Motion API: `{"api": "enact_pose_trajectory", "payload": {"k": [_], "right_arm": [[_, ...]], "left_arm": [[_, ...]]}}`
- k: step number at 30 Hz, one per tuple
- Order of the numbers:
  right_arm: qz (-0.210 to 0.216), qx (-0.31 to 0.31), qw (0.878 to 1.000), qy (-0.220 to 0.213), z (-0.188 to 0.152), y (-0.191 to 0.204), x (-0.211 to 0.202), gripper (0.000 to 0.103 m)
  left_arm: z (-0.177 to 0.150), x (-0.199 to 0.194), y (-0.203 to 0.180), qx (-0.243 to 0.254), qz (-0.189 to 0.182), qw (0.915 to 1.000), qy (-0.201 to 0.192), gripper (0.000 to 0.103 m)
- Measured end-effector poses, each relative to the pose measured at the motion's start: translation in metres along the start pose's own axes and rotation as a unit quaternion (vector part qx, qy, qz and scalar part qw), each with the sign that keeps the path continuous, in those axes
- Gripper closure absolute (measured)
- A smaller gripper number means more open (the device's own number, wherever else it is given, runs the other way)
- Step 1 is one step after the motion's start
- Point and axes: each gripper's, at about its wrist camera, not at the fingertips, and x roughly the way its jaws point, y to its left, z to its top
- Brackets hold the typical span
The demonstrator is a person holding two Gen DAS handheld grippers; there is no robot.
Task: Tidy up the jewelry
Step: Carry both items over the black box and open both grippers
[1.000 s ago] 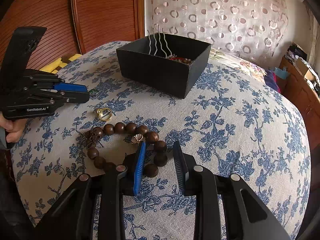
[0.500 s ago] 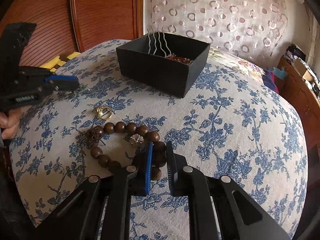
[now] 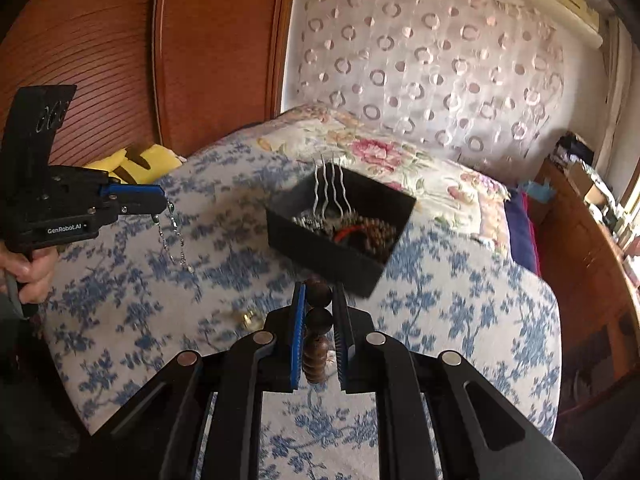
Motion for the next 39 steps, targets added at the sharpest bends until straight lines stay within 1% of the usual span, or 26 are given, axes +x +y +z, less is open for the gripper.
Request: {"api": "enact_pose_trajectory", "payload": {"k": [3, 7, 15, 18, 23, 31, 35, 39], "right_arm": [[-0.004, -0.01, 1.0, -0.003, 0.012, 0.006, 0.002, 0.089], [-0.005, -0.017, 1.0, -0.013, 0.026, 0.01, 0.003, 0.089], [-0.01, -0.028, 0.999, -0.039, 0.053, 0.007, 0.008, 0.088], [-0.014, -0.019, 0.999, -0.044, 0.061, -0.005, 0.016, 0.088], [-0.013, -0.003, 0.999, -0.046, 0.07, -0.027, 0.031, 0.088], [0.001, 0.011, 0.998, -0.056, 0.087, -0.056, 0.046, 0.088], [0.01, 0.014, 0.998, -0.054, 0.089, -0.064, 0.054, 0.088], [0.022, 0.023, 0.998, -0.046, 0.084, -0.076, 0.066, 0.088]], "left_arm": [[0.002, -0.011, 0.003, -0.007, 0.0, 0.9999, -0.009, 0.093], [0.003, -0.016, 0.007, -0.008, 0.002, 0.9999, -0.014, 0.093], [0.009, -0.005, 0.008, -0.007, 0.002, 0.9999, -0.011, 0.093], [0.015, 0.005, 0.009, -0.006, 0.001, 1.0, -0.007, 0.093], [0.033, 0.021, 0.01, -0.005, -0.001, 1.0, -0.001, 0.093], [0.069, 0.034, 0.0, 0.003, -0.003, 0.9999, -0.012, 0.093], [0.083, 0.044, -0.003, 0.004, -0.004, 0.9999, -0.012, 0.093], [0.093, 0.061, -0.006, 0.007, -0.003, 1.0, -0.003, 0.093]]}}
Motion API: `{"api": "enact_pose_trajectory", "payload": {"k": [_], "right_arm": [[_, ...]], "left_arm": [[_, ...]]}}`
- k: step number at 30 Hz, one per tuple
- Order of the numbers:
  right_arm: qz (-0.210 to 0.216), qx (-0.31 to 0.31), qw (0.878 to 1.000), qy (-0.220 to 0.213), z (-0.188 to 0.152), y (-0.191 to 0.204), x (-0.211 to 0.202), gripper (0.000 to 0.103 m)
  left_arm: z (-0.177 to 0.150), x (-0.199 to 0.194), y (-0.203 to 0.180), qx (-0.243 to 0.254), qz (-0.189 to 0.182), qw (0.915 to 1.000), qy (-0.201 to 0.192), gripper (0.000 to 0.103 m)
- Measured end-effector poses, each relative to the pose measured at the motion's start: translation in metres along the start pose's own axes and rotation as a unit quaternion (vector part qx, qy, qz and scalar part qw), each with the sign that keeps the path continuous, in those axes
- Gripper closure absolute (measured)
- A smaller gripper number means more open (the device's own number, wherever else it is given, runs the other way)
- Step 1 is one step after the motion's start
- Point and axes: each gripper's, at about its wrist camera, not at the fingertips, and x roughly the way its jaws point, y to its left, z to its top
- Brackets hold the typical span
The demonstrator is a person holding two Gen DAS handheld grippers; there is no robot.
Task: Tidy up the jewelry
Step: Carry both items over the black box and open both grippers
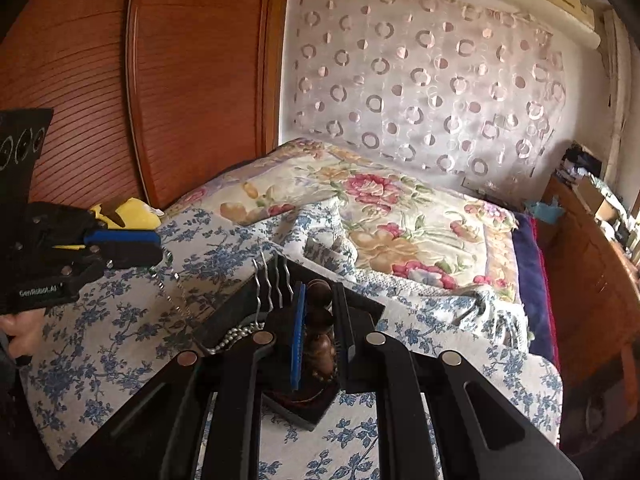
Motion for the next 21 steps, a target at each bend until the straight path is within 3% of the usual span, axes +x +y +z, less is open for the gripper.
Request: {"api": "enact_pose_trajectory", "payload": {"k": [9, 21], "right_arm": [[0.029, 0.015, 0.999, 0.032, -0.022, -0.009, 0.029, 0.088], [0.034, 0.036, 0.999, 0.021, -0.032, -0.018, 0.019, 0.088]], "left_arm": [[0.017, 0.031, -0.01, 0.01, -0.005, 0.9998, 0.015, 0.093], [0.031, 0.047, -0.026, 0.022, -0.03, 0.9992, 0.017, 0.093]]}}
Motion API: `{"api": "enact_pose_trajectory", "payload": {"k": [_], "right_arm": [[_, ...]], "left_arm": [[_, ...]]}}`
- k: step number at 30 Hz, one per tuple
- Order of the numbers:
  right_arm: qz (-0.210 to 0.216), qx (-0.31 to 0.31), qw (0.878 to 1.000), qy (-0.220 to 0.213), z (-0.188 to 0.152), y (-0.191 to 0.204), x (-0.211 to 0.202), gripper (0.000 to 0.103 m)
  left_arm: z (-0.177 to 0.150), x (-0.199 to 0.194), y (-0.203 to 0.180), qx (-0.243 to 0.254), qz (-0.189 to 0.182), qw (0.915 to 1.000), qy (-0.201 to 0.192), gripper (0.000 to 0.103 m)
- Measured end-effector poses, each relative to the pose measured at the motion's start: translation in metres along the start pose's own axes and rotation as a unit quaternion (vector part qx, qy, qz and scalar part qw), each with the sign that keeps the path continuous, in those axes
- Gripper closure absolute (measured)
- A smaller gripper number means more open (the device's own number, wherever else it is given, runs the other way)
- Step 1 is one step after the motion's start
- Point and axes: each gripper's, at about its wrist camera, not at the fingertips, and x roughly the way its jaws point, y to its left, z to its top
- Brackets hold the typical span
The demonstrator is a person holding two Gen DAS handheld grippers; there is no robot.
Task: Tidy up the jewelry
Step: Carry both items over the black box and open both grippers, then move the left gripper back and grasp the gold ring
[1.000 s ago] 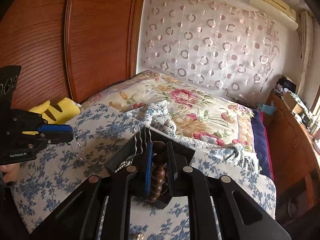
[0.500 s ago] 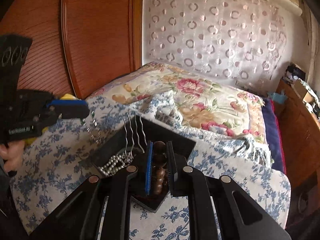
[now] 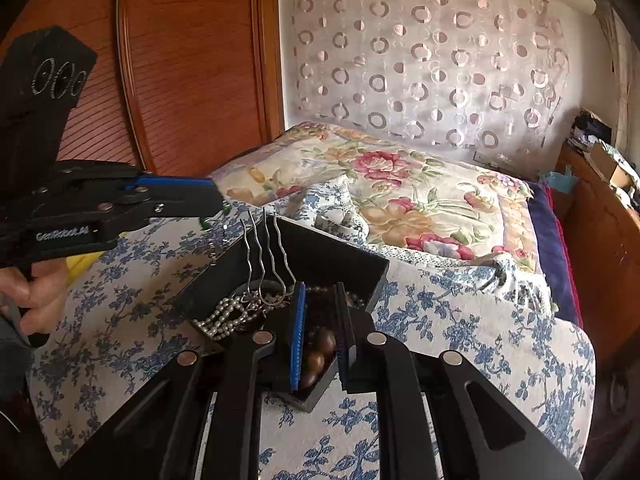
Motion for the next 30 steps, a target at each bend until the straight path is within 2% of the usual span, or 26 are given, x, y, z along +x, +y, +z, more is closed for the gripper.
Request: {"api": "enact_pose_trajectory", "payload": {"k": [12, 16, 20, 30], "right_arm": [[-0.017, 0.02, 1.0, 0.003, -0.016, -0.01, -0.005, 0.087], [-0.018, 0.021, 1.0, 0.007, -0.026, -0.008, -0.008, 0.088], [-0.016, 0.027, 0.999, 0.006, -0.034, -0.004, -0.016, 0.087], [-0.01, 0.032, 0.999, 0.019, -0.064, 0.01, -0.026, 0.087]], "left_arm": [[0.011, 0.006, -0.003, 0.0, -0.034, 0.9994, -0.002, 0.093], [0.006, 0.01, -0.004, 0.005, -0.024, 0.9997, 0.003, 0.091], [-0.003, 0.01, -0.006, 0.007, -0.017, 0.9998, 0.008, 0.079], [-0.047, -0.008, -0.011, 0.02, 0.018, 0.9994, 0.024, 0.066]]}}
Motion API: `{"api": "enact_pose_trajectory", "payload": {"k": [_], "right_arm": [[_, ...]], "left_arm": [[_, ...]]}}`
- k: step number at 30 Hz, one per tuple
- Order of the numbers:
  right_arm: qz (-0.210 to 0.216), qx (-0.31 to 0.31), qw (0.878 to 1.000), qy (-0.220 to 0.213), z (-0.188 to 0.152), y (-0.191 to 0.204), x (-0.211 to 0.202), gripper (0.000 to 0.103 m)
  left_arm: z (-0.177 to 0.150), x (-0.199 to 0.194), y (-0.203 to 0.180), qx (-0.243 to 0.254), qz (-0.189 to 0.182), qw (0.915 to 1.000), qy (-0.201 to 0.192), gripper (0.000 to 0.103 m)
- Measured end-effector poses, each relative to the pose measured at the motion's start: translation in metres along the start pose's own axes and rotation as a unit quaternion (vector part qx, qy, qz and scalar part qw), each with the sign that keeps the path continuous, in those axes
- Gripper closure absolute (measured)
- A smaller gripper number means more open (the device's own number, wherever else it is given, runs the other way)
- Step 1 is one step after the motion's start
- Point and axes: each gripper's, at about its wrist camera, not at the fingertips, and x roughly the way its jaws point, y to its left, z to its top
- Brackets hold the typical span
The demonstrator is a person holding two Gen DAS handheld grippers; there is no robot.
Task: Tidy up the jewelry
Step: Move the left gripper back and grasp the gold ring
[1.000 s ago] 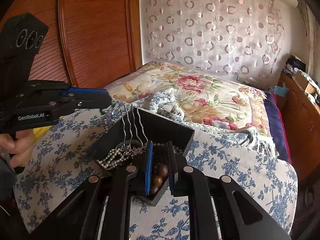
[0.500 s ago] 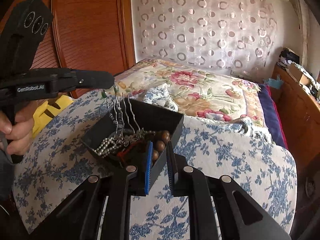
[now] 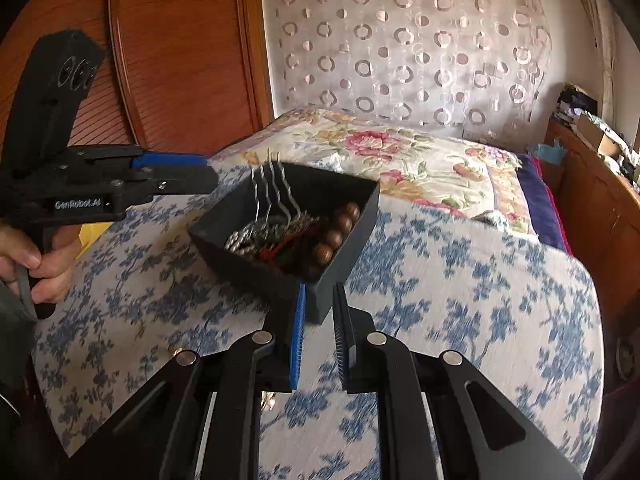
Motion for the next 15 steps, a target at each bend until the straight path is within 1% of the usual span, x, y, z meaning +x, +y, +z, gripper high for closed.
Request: {"api": "enact_pose_trajectory", "payload": {"k": [1, 2, 3, 4, 7, 9, 11, 15], "right_arm": [[0.001, -0.001, 1.0, 0.003, -0.004, 0.002, 0.001, 0.087], [0.003, -0.002, 1.0, 0.006, -0.008, 0.004, 0.001, 0.087], [0.004, -0.004, 1.0, 0.01, -0.012, 0.006, 0.002, 0.084], [0.005, -0.006, 1.0, 0.013, -0.015, 0.007, 0.002, 0.08], [0.008, -0.009, 1.0, 0.02, -0.026, 0.012, 0.003, 0.079], [0.009, -0.011, 1.0, 0.025, -0.031, 0.016, 0.002, 0.079], [0.01, -0.015, 0.999, 0.029, -0.036, 0.019, 0.001, 0.079], [0.014, -0.023, 0.999, 0.035, -0.044, 0.025, 0.0, 0.079]], "left_arm": [[-0.005, -0.001, -0.001, -0.002, 0.002, 1.0, 0.002, 0.063], [-0.011, -0.002, -0.001, -0.004, 0.006, 1.0, 0.004, 0.056], [-0.017, -0.003, -0.001, -0.006, 0.01, 0.9999, 0.004, 0.053], [-0.022, -0.004, -0.001, -0.007, 0.013, 0.9999, 0.006, 0.053], [-0.038, -0.003, 0.0, -0.018, 0.02, 0.9995, 0.017, 0.052], [-0.047, -0.004, 0.0, -0.023, 0.027, 0.9991, 0.02, 0.045], [-0.055, -0.005, 0.0, -0.029, 0.03, 0.9989, 0.023, 0.043], [-0.068, -0.008, -0.004, -0.032, 0.041, 0.9983, 0.025, 0.033]]}}
